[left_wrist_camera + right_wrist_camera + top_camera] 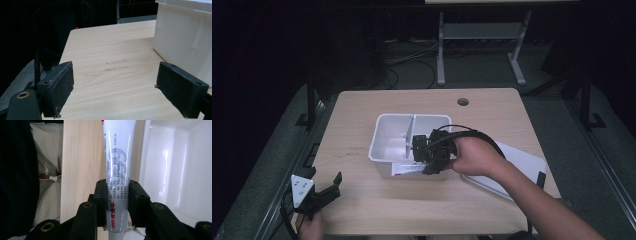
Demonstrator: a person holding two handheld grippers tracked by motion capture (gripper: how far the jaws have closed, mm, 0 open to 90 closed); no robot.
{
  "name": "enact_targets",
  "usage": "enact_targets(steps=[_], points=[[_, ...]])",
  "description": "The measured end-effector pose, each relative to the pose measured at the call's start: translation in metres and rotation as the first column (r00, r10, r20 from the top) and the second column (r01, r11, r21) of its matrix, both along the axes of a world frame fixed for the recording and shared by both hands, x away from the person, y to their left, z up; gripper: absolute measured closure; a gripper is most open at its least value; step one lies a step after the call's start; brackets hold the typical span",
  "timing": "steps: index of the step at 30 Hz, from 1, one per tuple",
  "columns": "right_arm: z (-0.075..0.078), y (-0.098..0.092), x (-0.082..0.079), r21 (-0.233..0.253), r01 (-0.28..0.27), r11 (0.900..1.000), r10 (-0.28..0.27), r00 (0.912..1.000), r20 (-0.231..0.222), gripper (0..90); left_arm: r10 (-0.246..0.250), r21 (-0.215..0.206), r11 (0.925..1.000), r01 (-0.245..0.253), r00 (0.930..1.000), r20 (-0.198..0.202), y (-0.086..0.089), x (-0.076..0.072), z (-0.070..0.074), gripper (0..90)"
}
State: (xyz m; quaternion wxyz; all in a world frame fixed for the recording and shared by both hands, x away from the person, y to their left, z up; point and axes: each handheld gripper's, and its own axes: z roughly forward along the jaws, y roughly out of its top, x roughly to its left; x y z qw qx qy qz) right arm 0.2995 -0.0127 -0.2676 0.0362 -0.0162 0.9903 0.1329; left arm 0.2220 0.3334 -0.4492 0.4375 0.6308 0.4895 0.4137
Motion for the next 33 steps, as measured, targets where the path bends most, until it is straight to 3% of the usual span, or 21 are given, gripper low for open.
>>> enact_targets(steps=[16,24,33], points=[[0.020,0.003,0.023,0.002,0.048,0.999,-0.048,0.9988,0.003,70.6,0.003,-0.001,1.0000,-0.003,1.0000,0.000,0.001,-0.001,0.000,13.5],[0.013,0.003,0.039,-0.014,0.070,0.997,-0.070,0.9975,-0.003,70.5,0.003,0.000,1.0000,-0.003,1.0000,0.002,0.001,-0.001,0.000,13.5],[0.006,0.007,0.045,-0.037,0.075,0.997,-0.075,0.9971,-0.011,70.5,0.009,-0.004,1.0000,-0.009,0.9999,0.008,0.002,-0.001,0.001,13.6]])
